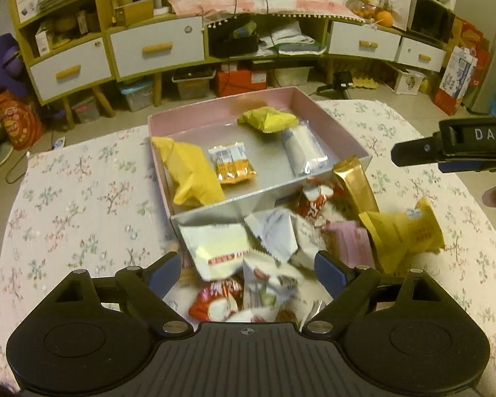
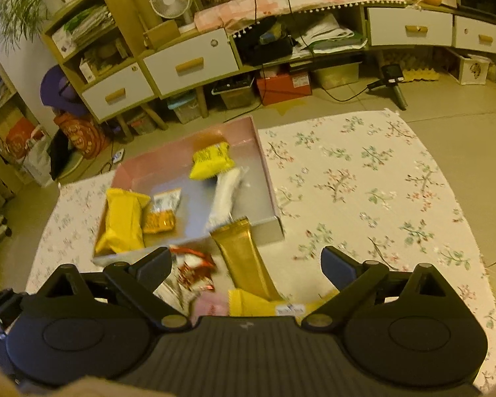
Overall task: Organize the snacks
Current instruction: 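Grasp the white pecan kernels pack with the left tool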
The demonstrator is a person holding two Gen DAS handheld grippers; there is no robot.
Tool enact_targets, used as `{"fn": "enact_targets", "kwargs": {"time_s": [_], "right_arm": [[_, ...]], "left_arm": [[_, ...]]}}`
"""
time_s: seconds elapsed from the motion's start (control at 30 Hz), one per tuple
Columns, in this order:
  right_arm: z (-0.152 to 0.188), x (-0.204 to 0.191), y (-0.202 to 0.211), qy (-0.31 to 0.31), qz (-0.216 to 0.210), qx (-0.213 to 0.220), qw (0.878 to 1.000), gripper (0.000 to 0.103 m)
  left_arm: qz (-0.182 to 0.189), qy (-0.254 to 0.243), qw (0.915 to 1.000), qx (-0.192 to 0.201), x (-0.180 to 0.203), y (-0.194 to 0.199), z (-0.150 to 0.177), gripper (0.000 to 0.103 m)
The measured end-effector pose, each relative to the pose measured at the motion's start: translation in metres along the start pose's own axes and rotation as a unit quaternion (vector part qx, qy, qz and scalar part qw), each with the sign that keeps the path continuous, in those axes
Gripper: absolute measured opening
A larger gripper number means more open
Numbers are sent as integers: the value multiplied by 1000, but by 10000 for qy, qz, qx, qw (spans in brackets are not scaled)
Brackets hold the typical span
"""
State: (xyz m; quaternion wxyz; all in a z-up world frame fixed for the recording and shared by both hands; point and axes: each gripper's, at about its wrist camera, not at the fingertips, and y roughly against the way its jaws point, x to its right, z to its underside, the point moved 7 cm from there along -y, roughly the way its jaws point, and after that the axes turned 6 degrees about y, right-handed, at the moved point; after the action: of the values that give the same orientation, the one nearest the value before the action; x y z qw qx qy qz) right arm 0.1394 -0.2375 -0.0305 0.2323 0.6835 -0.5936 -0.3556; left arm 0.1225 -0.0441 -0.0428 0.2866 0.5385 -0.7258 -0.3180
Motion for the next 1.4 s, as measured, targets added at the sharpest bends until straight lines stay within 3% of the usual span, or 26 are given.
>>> {"fn": "enact_targets", "kwargs": {"time_s": [0.43,0.67,0.83,0.97,1.17,1.23,1.4], "right_arm": [[35,6,10,898,153,-23,9958,99],[44,12,11,1932,-42,49,9811,102],[56,8,5,2628,-327,-231,9640,103],[62,3,-7,3043,-284,-342,9515,103],[68,-1,-25,3246,-296,-546,9438,102],[71,-2,-26,3264,-363,-610,9426,101],[76,-4,-19,3177,-668,-732,9430,99]], "left_arm": [[268,102,9993,219,5,10,38,89],[533,-265,9978,274,15,10,49,89],[736,-452,9958,296,21,2,49,87],[863,-597,9941,273,25,-7,46,86],[779,-596,9952,34,22,-21,46,79],[787,-537,9954,-99,20,-25,48,68],[692,-422,9963,-295,15,-28,51,56]]}}
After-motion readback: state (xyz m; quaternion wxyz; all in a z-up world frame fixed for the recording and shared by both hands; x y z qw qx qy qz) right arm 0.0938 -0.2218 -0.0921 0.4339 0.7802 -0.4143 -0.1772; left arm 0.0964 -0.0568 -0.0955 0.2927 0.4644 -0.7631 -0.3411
